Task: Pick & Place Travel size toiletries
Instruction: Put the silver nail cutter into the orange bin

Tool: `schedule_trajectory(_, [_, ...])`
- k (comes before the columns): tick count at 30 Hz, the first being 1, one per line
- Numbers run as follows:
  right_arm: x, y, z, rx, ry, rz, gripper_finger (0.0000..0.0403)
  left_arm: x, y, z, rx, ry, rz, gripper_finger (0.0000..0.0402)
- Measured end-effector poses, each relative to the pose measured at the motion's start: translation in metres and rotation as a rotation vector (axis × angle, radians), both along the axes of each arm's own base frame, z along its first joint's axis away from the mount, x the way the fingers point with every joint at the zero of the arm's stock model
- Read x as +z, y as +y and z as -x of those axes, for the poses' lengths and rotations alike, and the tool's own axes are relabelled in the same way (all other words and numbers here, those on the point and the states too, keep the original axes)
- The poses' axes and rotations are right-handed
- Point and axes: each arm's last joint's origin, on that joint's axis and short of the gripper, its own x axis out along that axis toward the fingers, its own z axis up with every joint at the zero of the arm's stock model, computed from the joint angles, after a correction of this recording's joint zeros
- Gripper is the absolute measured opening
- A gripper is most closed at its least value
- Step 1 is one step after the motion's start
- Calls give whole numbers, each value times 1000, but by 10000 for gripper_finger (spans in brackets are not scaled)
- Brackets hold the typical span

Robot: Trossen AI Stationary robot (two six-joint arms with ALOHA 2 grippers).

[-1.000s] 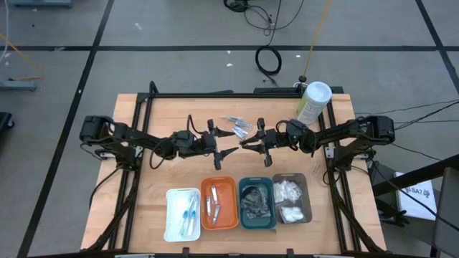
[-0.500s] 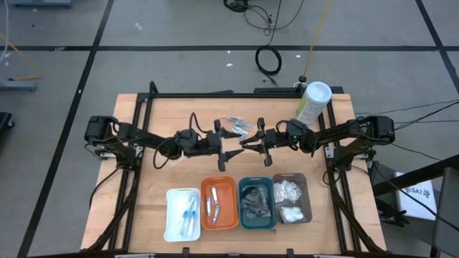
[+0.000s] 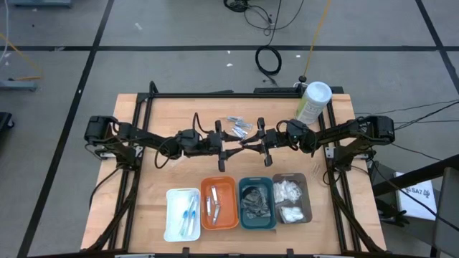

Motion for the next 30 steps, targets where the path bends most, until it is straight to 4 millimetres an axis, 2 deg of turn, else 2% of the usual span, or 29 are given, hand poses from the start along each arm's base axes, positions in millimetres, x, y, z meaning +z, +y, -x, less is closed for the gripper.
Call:
schedule_trajectory(7, [0,0,0,1,0,-3,45,0,4,0,13,1,-9,28])
schedule_trajectory(13, [0,0,0,-7,7,-10,48,1,4,0,28,-9,-3,27])
schedule_trajectory(15, [-1,-1,-1,-43,19,-53,78,2,4,1,31,-8,-2,24])
schedule_trajectory(21, [4,-6,8,-120,116,-114,226,13,1,11,6,39,72,24])
schedule_trajectory(23, [9,-6,14,-131,155,-120,263,17,-3,17,-15,91,138,24])
schedule_trajectory(26, [19,-5,26,-153,192,-128,295,20,-12,27,-112,184,245,24])
schedule_trajectory(30, [30,-3,40,-191,221,-135,302,12,-30,35,-285,364,444,24])
